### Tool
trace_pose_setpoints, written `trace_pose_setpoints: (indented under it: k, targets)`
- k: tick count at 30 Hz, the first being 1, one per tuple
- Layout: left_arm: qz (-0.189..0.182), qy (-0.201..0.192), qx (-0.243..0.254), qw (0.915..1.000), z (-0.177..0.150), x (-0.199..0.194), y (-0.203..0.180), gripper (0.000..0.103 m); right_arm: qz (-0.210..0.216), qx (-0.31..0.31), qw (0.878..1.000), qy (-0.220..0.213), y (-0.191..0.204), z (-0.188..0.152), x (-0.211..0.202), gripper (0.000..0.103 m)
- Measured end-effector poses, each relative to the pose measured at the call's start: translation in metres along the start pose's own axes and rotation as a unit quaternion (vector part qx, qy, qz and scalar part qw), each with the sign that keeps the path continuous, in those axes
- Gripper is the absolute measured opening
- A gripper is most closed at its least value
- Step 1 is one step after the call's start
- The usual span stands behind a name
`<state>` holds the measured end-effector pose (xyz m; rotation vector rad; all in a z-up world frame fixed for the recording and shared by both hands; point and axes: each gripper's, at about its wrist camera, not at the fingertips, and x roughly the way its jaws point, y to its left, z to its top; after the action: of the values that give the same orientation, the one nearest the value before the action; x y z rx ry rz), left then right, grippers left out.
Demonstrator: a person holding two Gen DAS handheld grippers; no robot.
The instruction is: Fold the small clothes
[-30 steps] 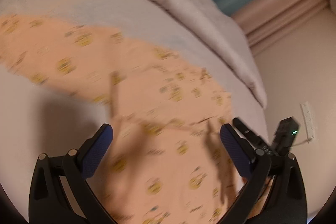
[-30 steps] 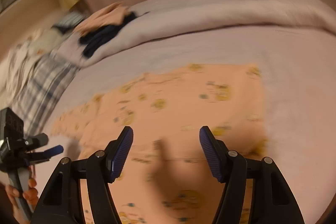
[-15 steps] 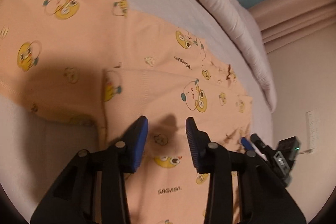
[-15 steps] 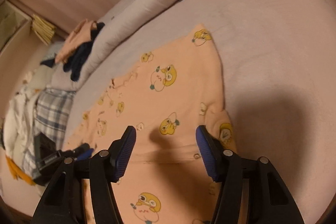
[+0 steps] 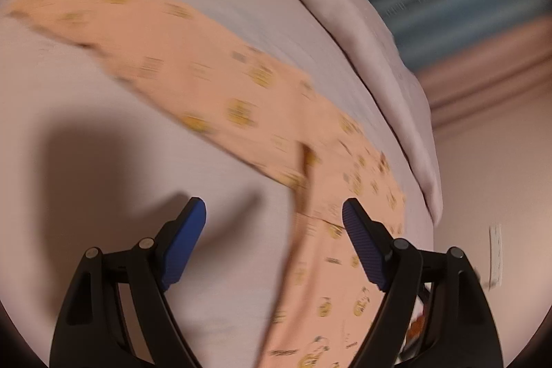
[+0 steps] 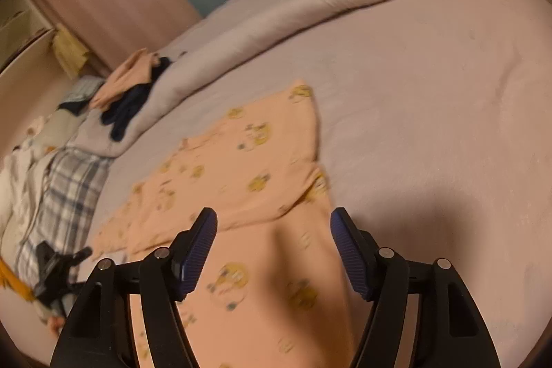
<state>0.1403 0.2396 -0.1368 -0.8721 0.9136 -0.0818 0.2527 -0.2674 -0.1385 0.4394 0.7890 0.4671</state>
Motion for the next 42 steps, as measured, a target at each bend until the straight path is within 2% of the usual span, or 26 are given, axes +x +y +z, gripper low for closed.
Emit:
trace_pose_setpoints:
  k: [3, 10, 13, 18, 22, 24, 26, 27, 28, 29, 30, 31, 32, 34, 36, 38, 42]
  targets:
    - [0.005, -0.030, -0.053, 0.9981, 0.007, -0.020, 0.034, 0.081, 0.017, -0.010, 1.000, 0.001, 0.008, -0.010, -0.005, 0.077]
    - [-0.019, -0.081, -0.142, 0.9865, 0.030, -0.043, 0.084, 0.081, 0.034, -0.050, 0.998, 0.014, 0.039, -0.025, 0.007, 0.077]
    - [-0.050, -0.103, -0.192, 0.9747, 0.049, -0.042, 0.102, 0.081, 0.039, -0.067, 0.997, 0.022, 0.050, -0.030, 0.011, 0.077]
    - [-0.075, -0.137, -0.238, 0.9585, 0.083, -0.042, 0.119, 0.081, 0.042, -0.078, 0.995, 0.036, 0.055, -0.034, 0.018, 0.077]
    - [-0.081, -0.165, -0.266, 0.9463, 0.107, -0.038, 0.130, 0.081, 0.042, -0.075, 0.996, 0.038, 0.052, -0.036, 0.016, 0.077]
    - [-0.082, -0.172, -0.273, 0.9431, 0.116, -0.035, 0.133, 0.081, 0.040, -0.073, 0.996, 0.036, 0.051, -0.037, 0.015, 0.077]
    - [-0.074, -0.181, -0.278, 0.9407, 0.121, -0.035, 0.135, 0.076, 0.034, -0.075, 0.996, 0.035, 0.050, -0.037, 0.014, 0.077]
    - [-0.064, -0.183, -0.279, 0.9406, 0.123, -0.035, 0.134, 0.073, 0.032, -0.075, 0.996, 0.034, 0.052, -0.039, 0.014, 0.077]
    - [-0.055, -0.182, -0.276, 0.9420, 0.123, -0.034, 0.132, 0.065, 0.032, -0.075, 0.996, 0.034, 0.052, -0.039, 0.014, 0.077]
    - [-0.043, -0.181, -0.269, 0.9452, 0.123, -0.033, 0.129, 0.051, 0.030, -0.075, 0.996, 0.035, 0.051, -0.039, 0.015, 0.077]
    - [-0.035, -0.176, -0.258, 0.9494, 0.125, -0.029, 0.125, 0.041, 0.029, -0.075, 0.996, 0.034, 0.051, -0.040, 0.015, 0.077]
    - [-0.025, -0.163, -0.245, 0.9555, 0.126, -0.024, 0.120, 0.021, 0.030, -0.076, 0.996, 0.033, 0.051, -0.040, 0.015, 0.077]
    - [-0.011, -0.151, -0.232, 0.9609, 0.125, -0.021, 0.114, 0.007, 0.030, -0.076, 0.996, 0.034, 0.051, -0.040, 0.015, 0.077]
    - [0.011, -0.141, -0.208, 0.9679, 0.120, -0.020, 0.100, 0.005, 0.034, -0.075, 0.996, 0.037, 0.050, -0.041, 0.016, 0.077]
    - [0.002, -0.147, -0.174, 0.9738, 0.116, -0.022, 0.076, 0.005, 0.038, -0.073, 0.996, 0.037, 0.049, -0.042, 0.015, 0.077]
    - [0.000, -0.145, -0.112, 0.9832, 0.113, -0.023, 0.034, 0.005, 0.040, -0.070, 0.996, 0.036, 0.048, -0.043, 0.014, 0.077]
    - [-0.023, -0.117, -0.005, 0.9929, 0.098, -0.011, -0.048, 0.005, 0.044, -0.054, 0.997, 0.029, 0.039, -0.042, 0.006, 0.077]
